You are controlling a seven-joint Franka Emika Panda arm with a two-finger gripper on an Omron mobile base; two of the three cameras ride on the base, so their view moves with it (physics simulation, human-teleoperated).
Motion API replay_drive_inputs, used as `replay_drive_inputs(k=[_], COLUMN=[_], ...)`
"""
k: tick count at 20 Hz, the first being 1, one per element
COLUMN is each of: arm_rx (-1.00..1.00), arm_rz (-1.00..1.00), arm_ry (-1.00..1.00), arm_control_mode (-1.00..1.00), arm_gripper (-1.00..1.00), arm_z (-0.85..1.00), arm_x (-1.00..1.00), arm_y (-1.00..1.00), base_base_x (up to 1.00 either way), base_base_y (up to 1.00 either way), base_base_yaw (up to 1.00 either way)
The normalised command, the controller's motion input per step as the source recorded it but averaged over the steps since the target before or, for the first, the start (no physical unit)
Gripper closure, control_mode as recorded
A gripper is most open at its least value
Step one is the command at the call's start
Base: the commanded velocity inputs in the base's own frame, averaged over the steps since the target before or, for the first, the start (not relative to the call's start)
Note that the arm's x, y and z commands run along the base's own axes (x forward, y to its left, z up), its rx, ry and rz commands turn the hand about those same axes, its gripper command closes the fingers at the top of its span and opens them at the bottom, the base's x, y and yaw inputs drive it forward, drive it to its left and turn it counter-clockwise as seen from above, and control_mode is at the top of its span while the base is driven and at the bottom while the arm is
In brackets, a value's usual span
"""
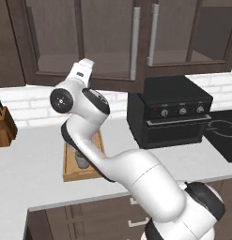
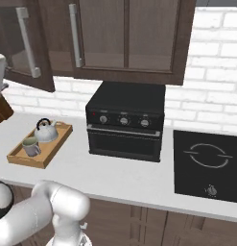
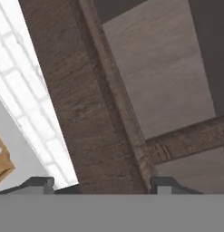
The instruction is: Pick the kettle from the counter and place it on the tray. Then pick the mug from the cabinet and place it on the tray. Then close the cabinet doors.
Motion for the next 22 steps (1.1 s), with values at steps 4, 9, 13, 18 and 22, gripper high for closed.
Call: replay_drive_inputs(k=[4,9,13,18,22], arm_rx=[0.11,0.09,0.08,0.07,0.02], arm_rz=[0.22,0.14,0.13,0.12,0.07], arm_ry=[0.0,0.0,0.0,0.0,0.0], arm_control_mode=[-1.0,-1.0,-1.0,-1.0,-1.0], arm_gripper=[-1.0,-1.0,-1.0,-1.0,-1.0], arm_z=[0.0,0.0,-0.02,-0.07,-0.19], arm_x=[0.87,0.91,0.86,0.74,0.55], arm_y=[-0.29,-0.15,-0.12,-0.1,-0.01], base_base_x=[0.0,0.0,0.0,0.0,0.0], base_base_y=[0.0,0.0,0.0,0.0,0.0], base_base_yaw=[0.0,0.0,0.0,0.0,0.0])
